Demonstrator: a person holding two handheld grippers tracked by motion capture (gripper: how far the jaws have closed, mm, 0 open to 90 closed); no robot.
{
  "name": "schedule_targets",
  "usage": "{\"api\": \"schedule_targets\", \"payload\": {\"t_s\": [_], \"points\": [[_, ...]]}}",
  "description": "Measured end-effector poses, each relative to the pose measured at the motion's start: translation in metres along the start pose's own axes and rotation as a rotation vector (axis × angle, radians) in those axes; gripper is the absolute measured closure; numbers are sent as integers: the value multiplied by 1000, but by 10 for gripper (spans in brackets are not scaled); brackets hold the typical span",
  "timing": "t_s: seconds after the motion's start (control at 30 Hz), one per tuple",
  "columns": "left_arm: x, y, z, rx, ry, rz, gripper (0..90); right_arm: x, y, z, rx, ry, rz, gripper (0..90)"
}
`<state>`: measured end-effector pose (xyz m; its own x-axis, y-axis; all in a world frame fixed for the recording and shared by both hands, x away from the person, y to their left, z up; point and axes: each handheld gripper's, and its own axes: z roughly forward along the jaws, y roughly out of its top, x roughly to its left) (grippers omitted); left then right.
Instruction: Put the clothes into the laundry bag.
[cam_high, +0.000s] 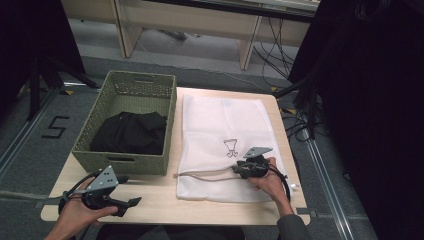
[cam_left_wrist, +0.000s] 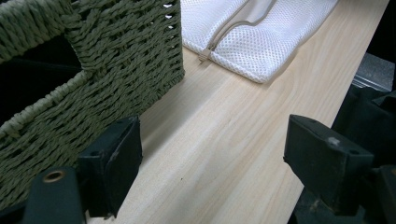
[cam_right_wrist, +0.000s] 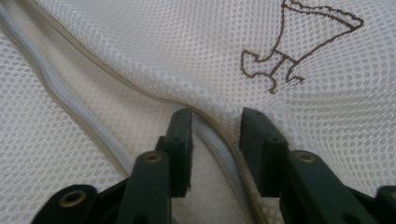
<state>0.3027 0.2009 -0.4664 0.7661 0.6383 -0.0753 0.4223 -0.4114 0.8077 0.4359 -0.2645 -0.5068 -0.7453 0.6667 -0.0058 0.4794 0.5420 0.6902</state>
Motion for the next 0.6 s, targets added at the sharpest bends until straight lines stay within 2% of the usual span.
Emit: {"api": "schedule_targets", "payload": {"t_s": [0.03,0.07,0.13,0.2,0.23,0.27,0.3,0.33,0.37,0.4,0.43,0.47,0.5,0.53,0.57,0.6], "points": [[0,0,0,0,0,0,188,-2,0,-2,21,6,-13,733],[1,0,0,0,-2,5,189,-1,-1,0,-12,4,-6,763],[2,-1,0,-9,-1,17,189,-2,-1,-1,2,0,-19,787],[2,0,-1,3,3,26,189,-2,0,-1,5,4,-15,841],[1,0,0,-18,-5,-3,190,-1,1,-4,31,5,-18,853],[3,0,-1,6,3,21,190,0,1,-2,12,-5,-14,863],[1,0,0,-12,-3,0,191,-1,5,-8,40,-9,-34,868],[1,0,0,-12,-3,0,191,-1,5,-8,40,-9,-34,868],[1,0,0,-18,-4,1,191,1,9,-11,-7,-37,-35,870],[2,0,0,-15,-1,7,191,1,9,-11,-7,-37,-35,870],[1,0,-1,-14,0,-8,192,1,17,-19,-54,-48,-25,870],[2,0,-1,-9,3,3,192,1,17,-19,-54,-48,-25,870],[2,0,-2,-11,4,-5,192,0,22,-26,-64,-54,-40,872],[2,1,-3,-12,11,4,192,3,28,-31,-73,-55,-31,873],[1,1,-2,-32,-2,-8,193,6,38,-41,-125,-94,-44,875],[2,2,-3,-31,8,4,194,7,43,-46,-130,-98,-47,878]]}}
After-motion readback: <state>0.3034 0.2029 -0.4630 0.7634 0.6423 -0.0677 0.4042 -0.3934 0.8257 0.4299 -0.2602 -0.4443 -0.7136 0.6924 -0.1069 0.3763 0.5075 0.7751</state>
